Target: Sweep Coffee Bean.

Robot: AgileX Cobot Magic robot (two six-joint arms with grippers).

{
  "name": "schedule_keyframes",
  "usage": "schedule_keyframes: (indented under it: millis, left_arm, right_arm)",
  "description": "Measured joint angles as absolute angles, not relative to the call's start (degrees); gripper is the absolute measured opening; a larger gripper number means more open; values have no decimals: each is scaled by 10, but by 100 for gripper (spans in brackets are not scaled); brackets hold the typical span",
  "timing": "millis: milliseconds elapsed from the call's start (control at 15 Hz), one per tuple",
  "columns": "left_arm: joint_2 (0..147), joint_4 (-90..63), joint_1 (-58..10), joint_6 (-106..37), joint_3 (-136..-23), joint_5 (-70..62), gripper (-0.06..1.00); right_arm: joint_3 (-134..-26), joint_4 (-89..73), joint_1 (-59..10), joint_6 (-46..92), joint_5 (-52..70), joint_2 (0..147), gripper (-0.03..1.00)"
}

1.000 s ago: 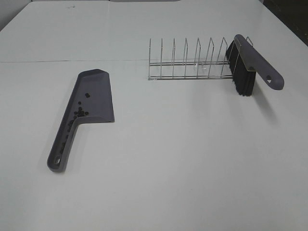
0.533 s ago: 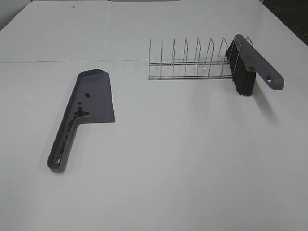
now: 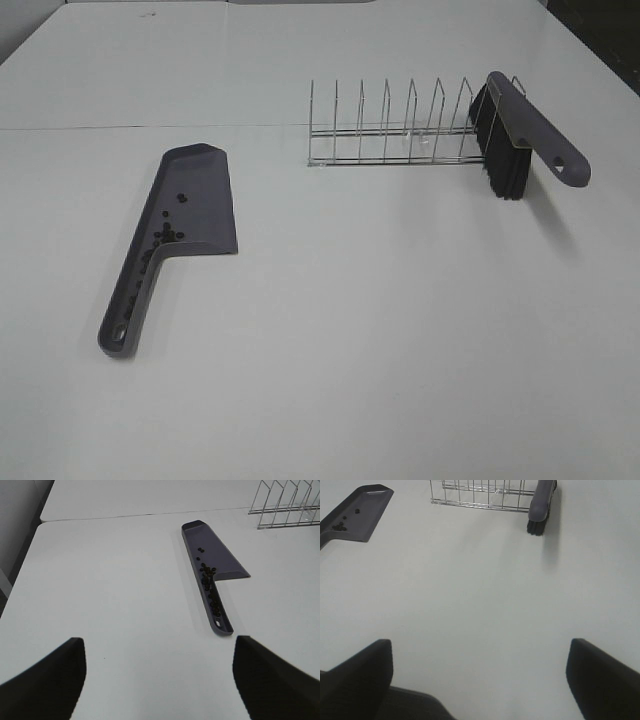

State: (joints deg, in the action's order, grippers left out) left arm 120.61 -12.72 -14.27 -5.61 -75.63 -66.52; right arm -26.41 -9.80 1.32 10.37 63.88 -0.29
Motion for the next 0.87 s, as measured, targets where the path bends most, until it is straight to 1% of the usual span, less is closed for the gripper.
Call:
schedule_keyframes:
  millis: [867]
  left_arm:
    - [1206,-127,-143,-56,-756,-665,31]
  right_arm:
    - [-264,-98,13,104,639,-3,79]
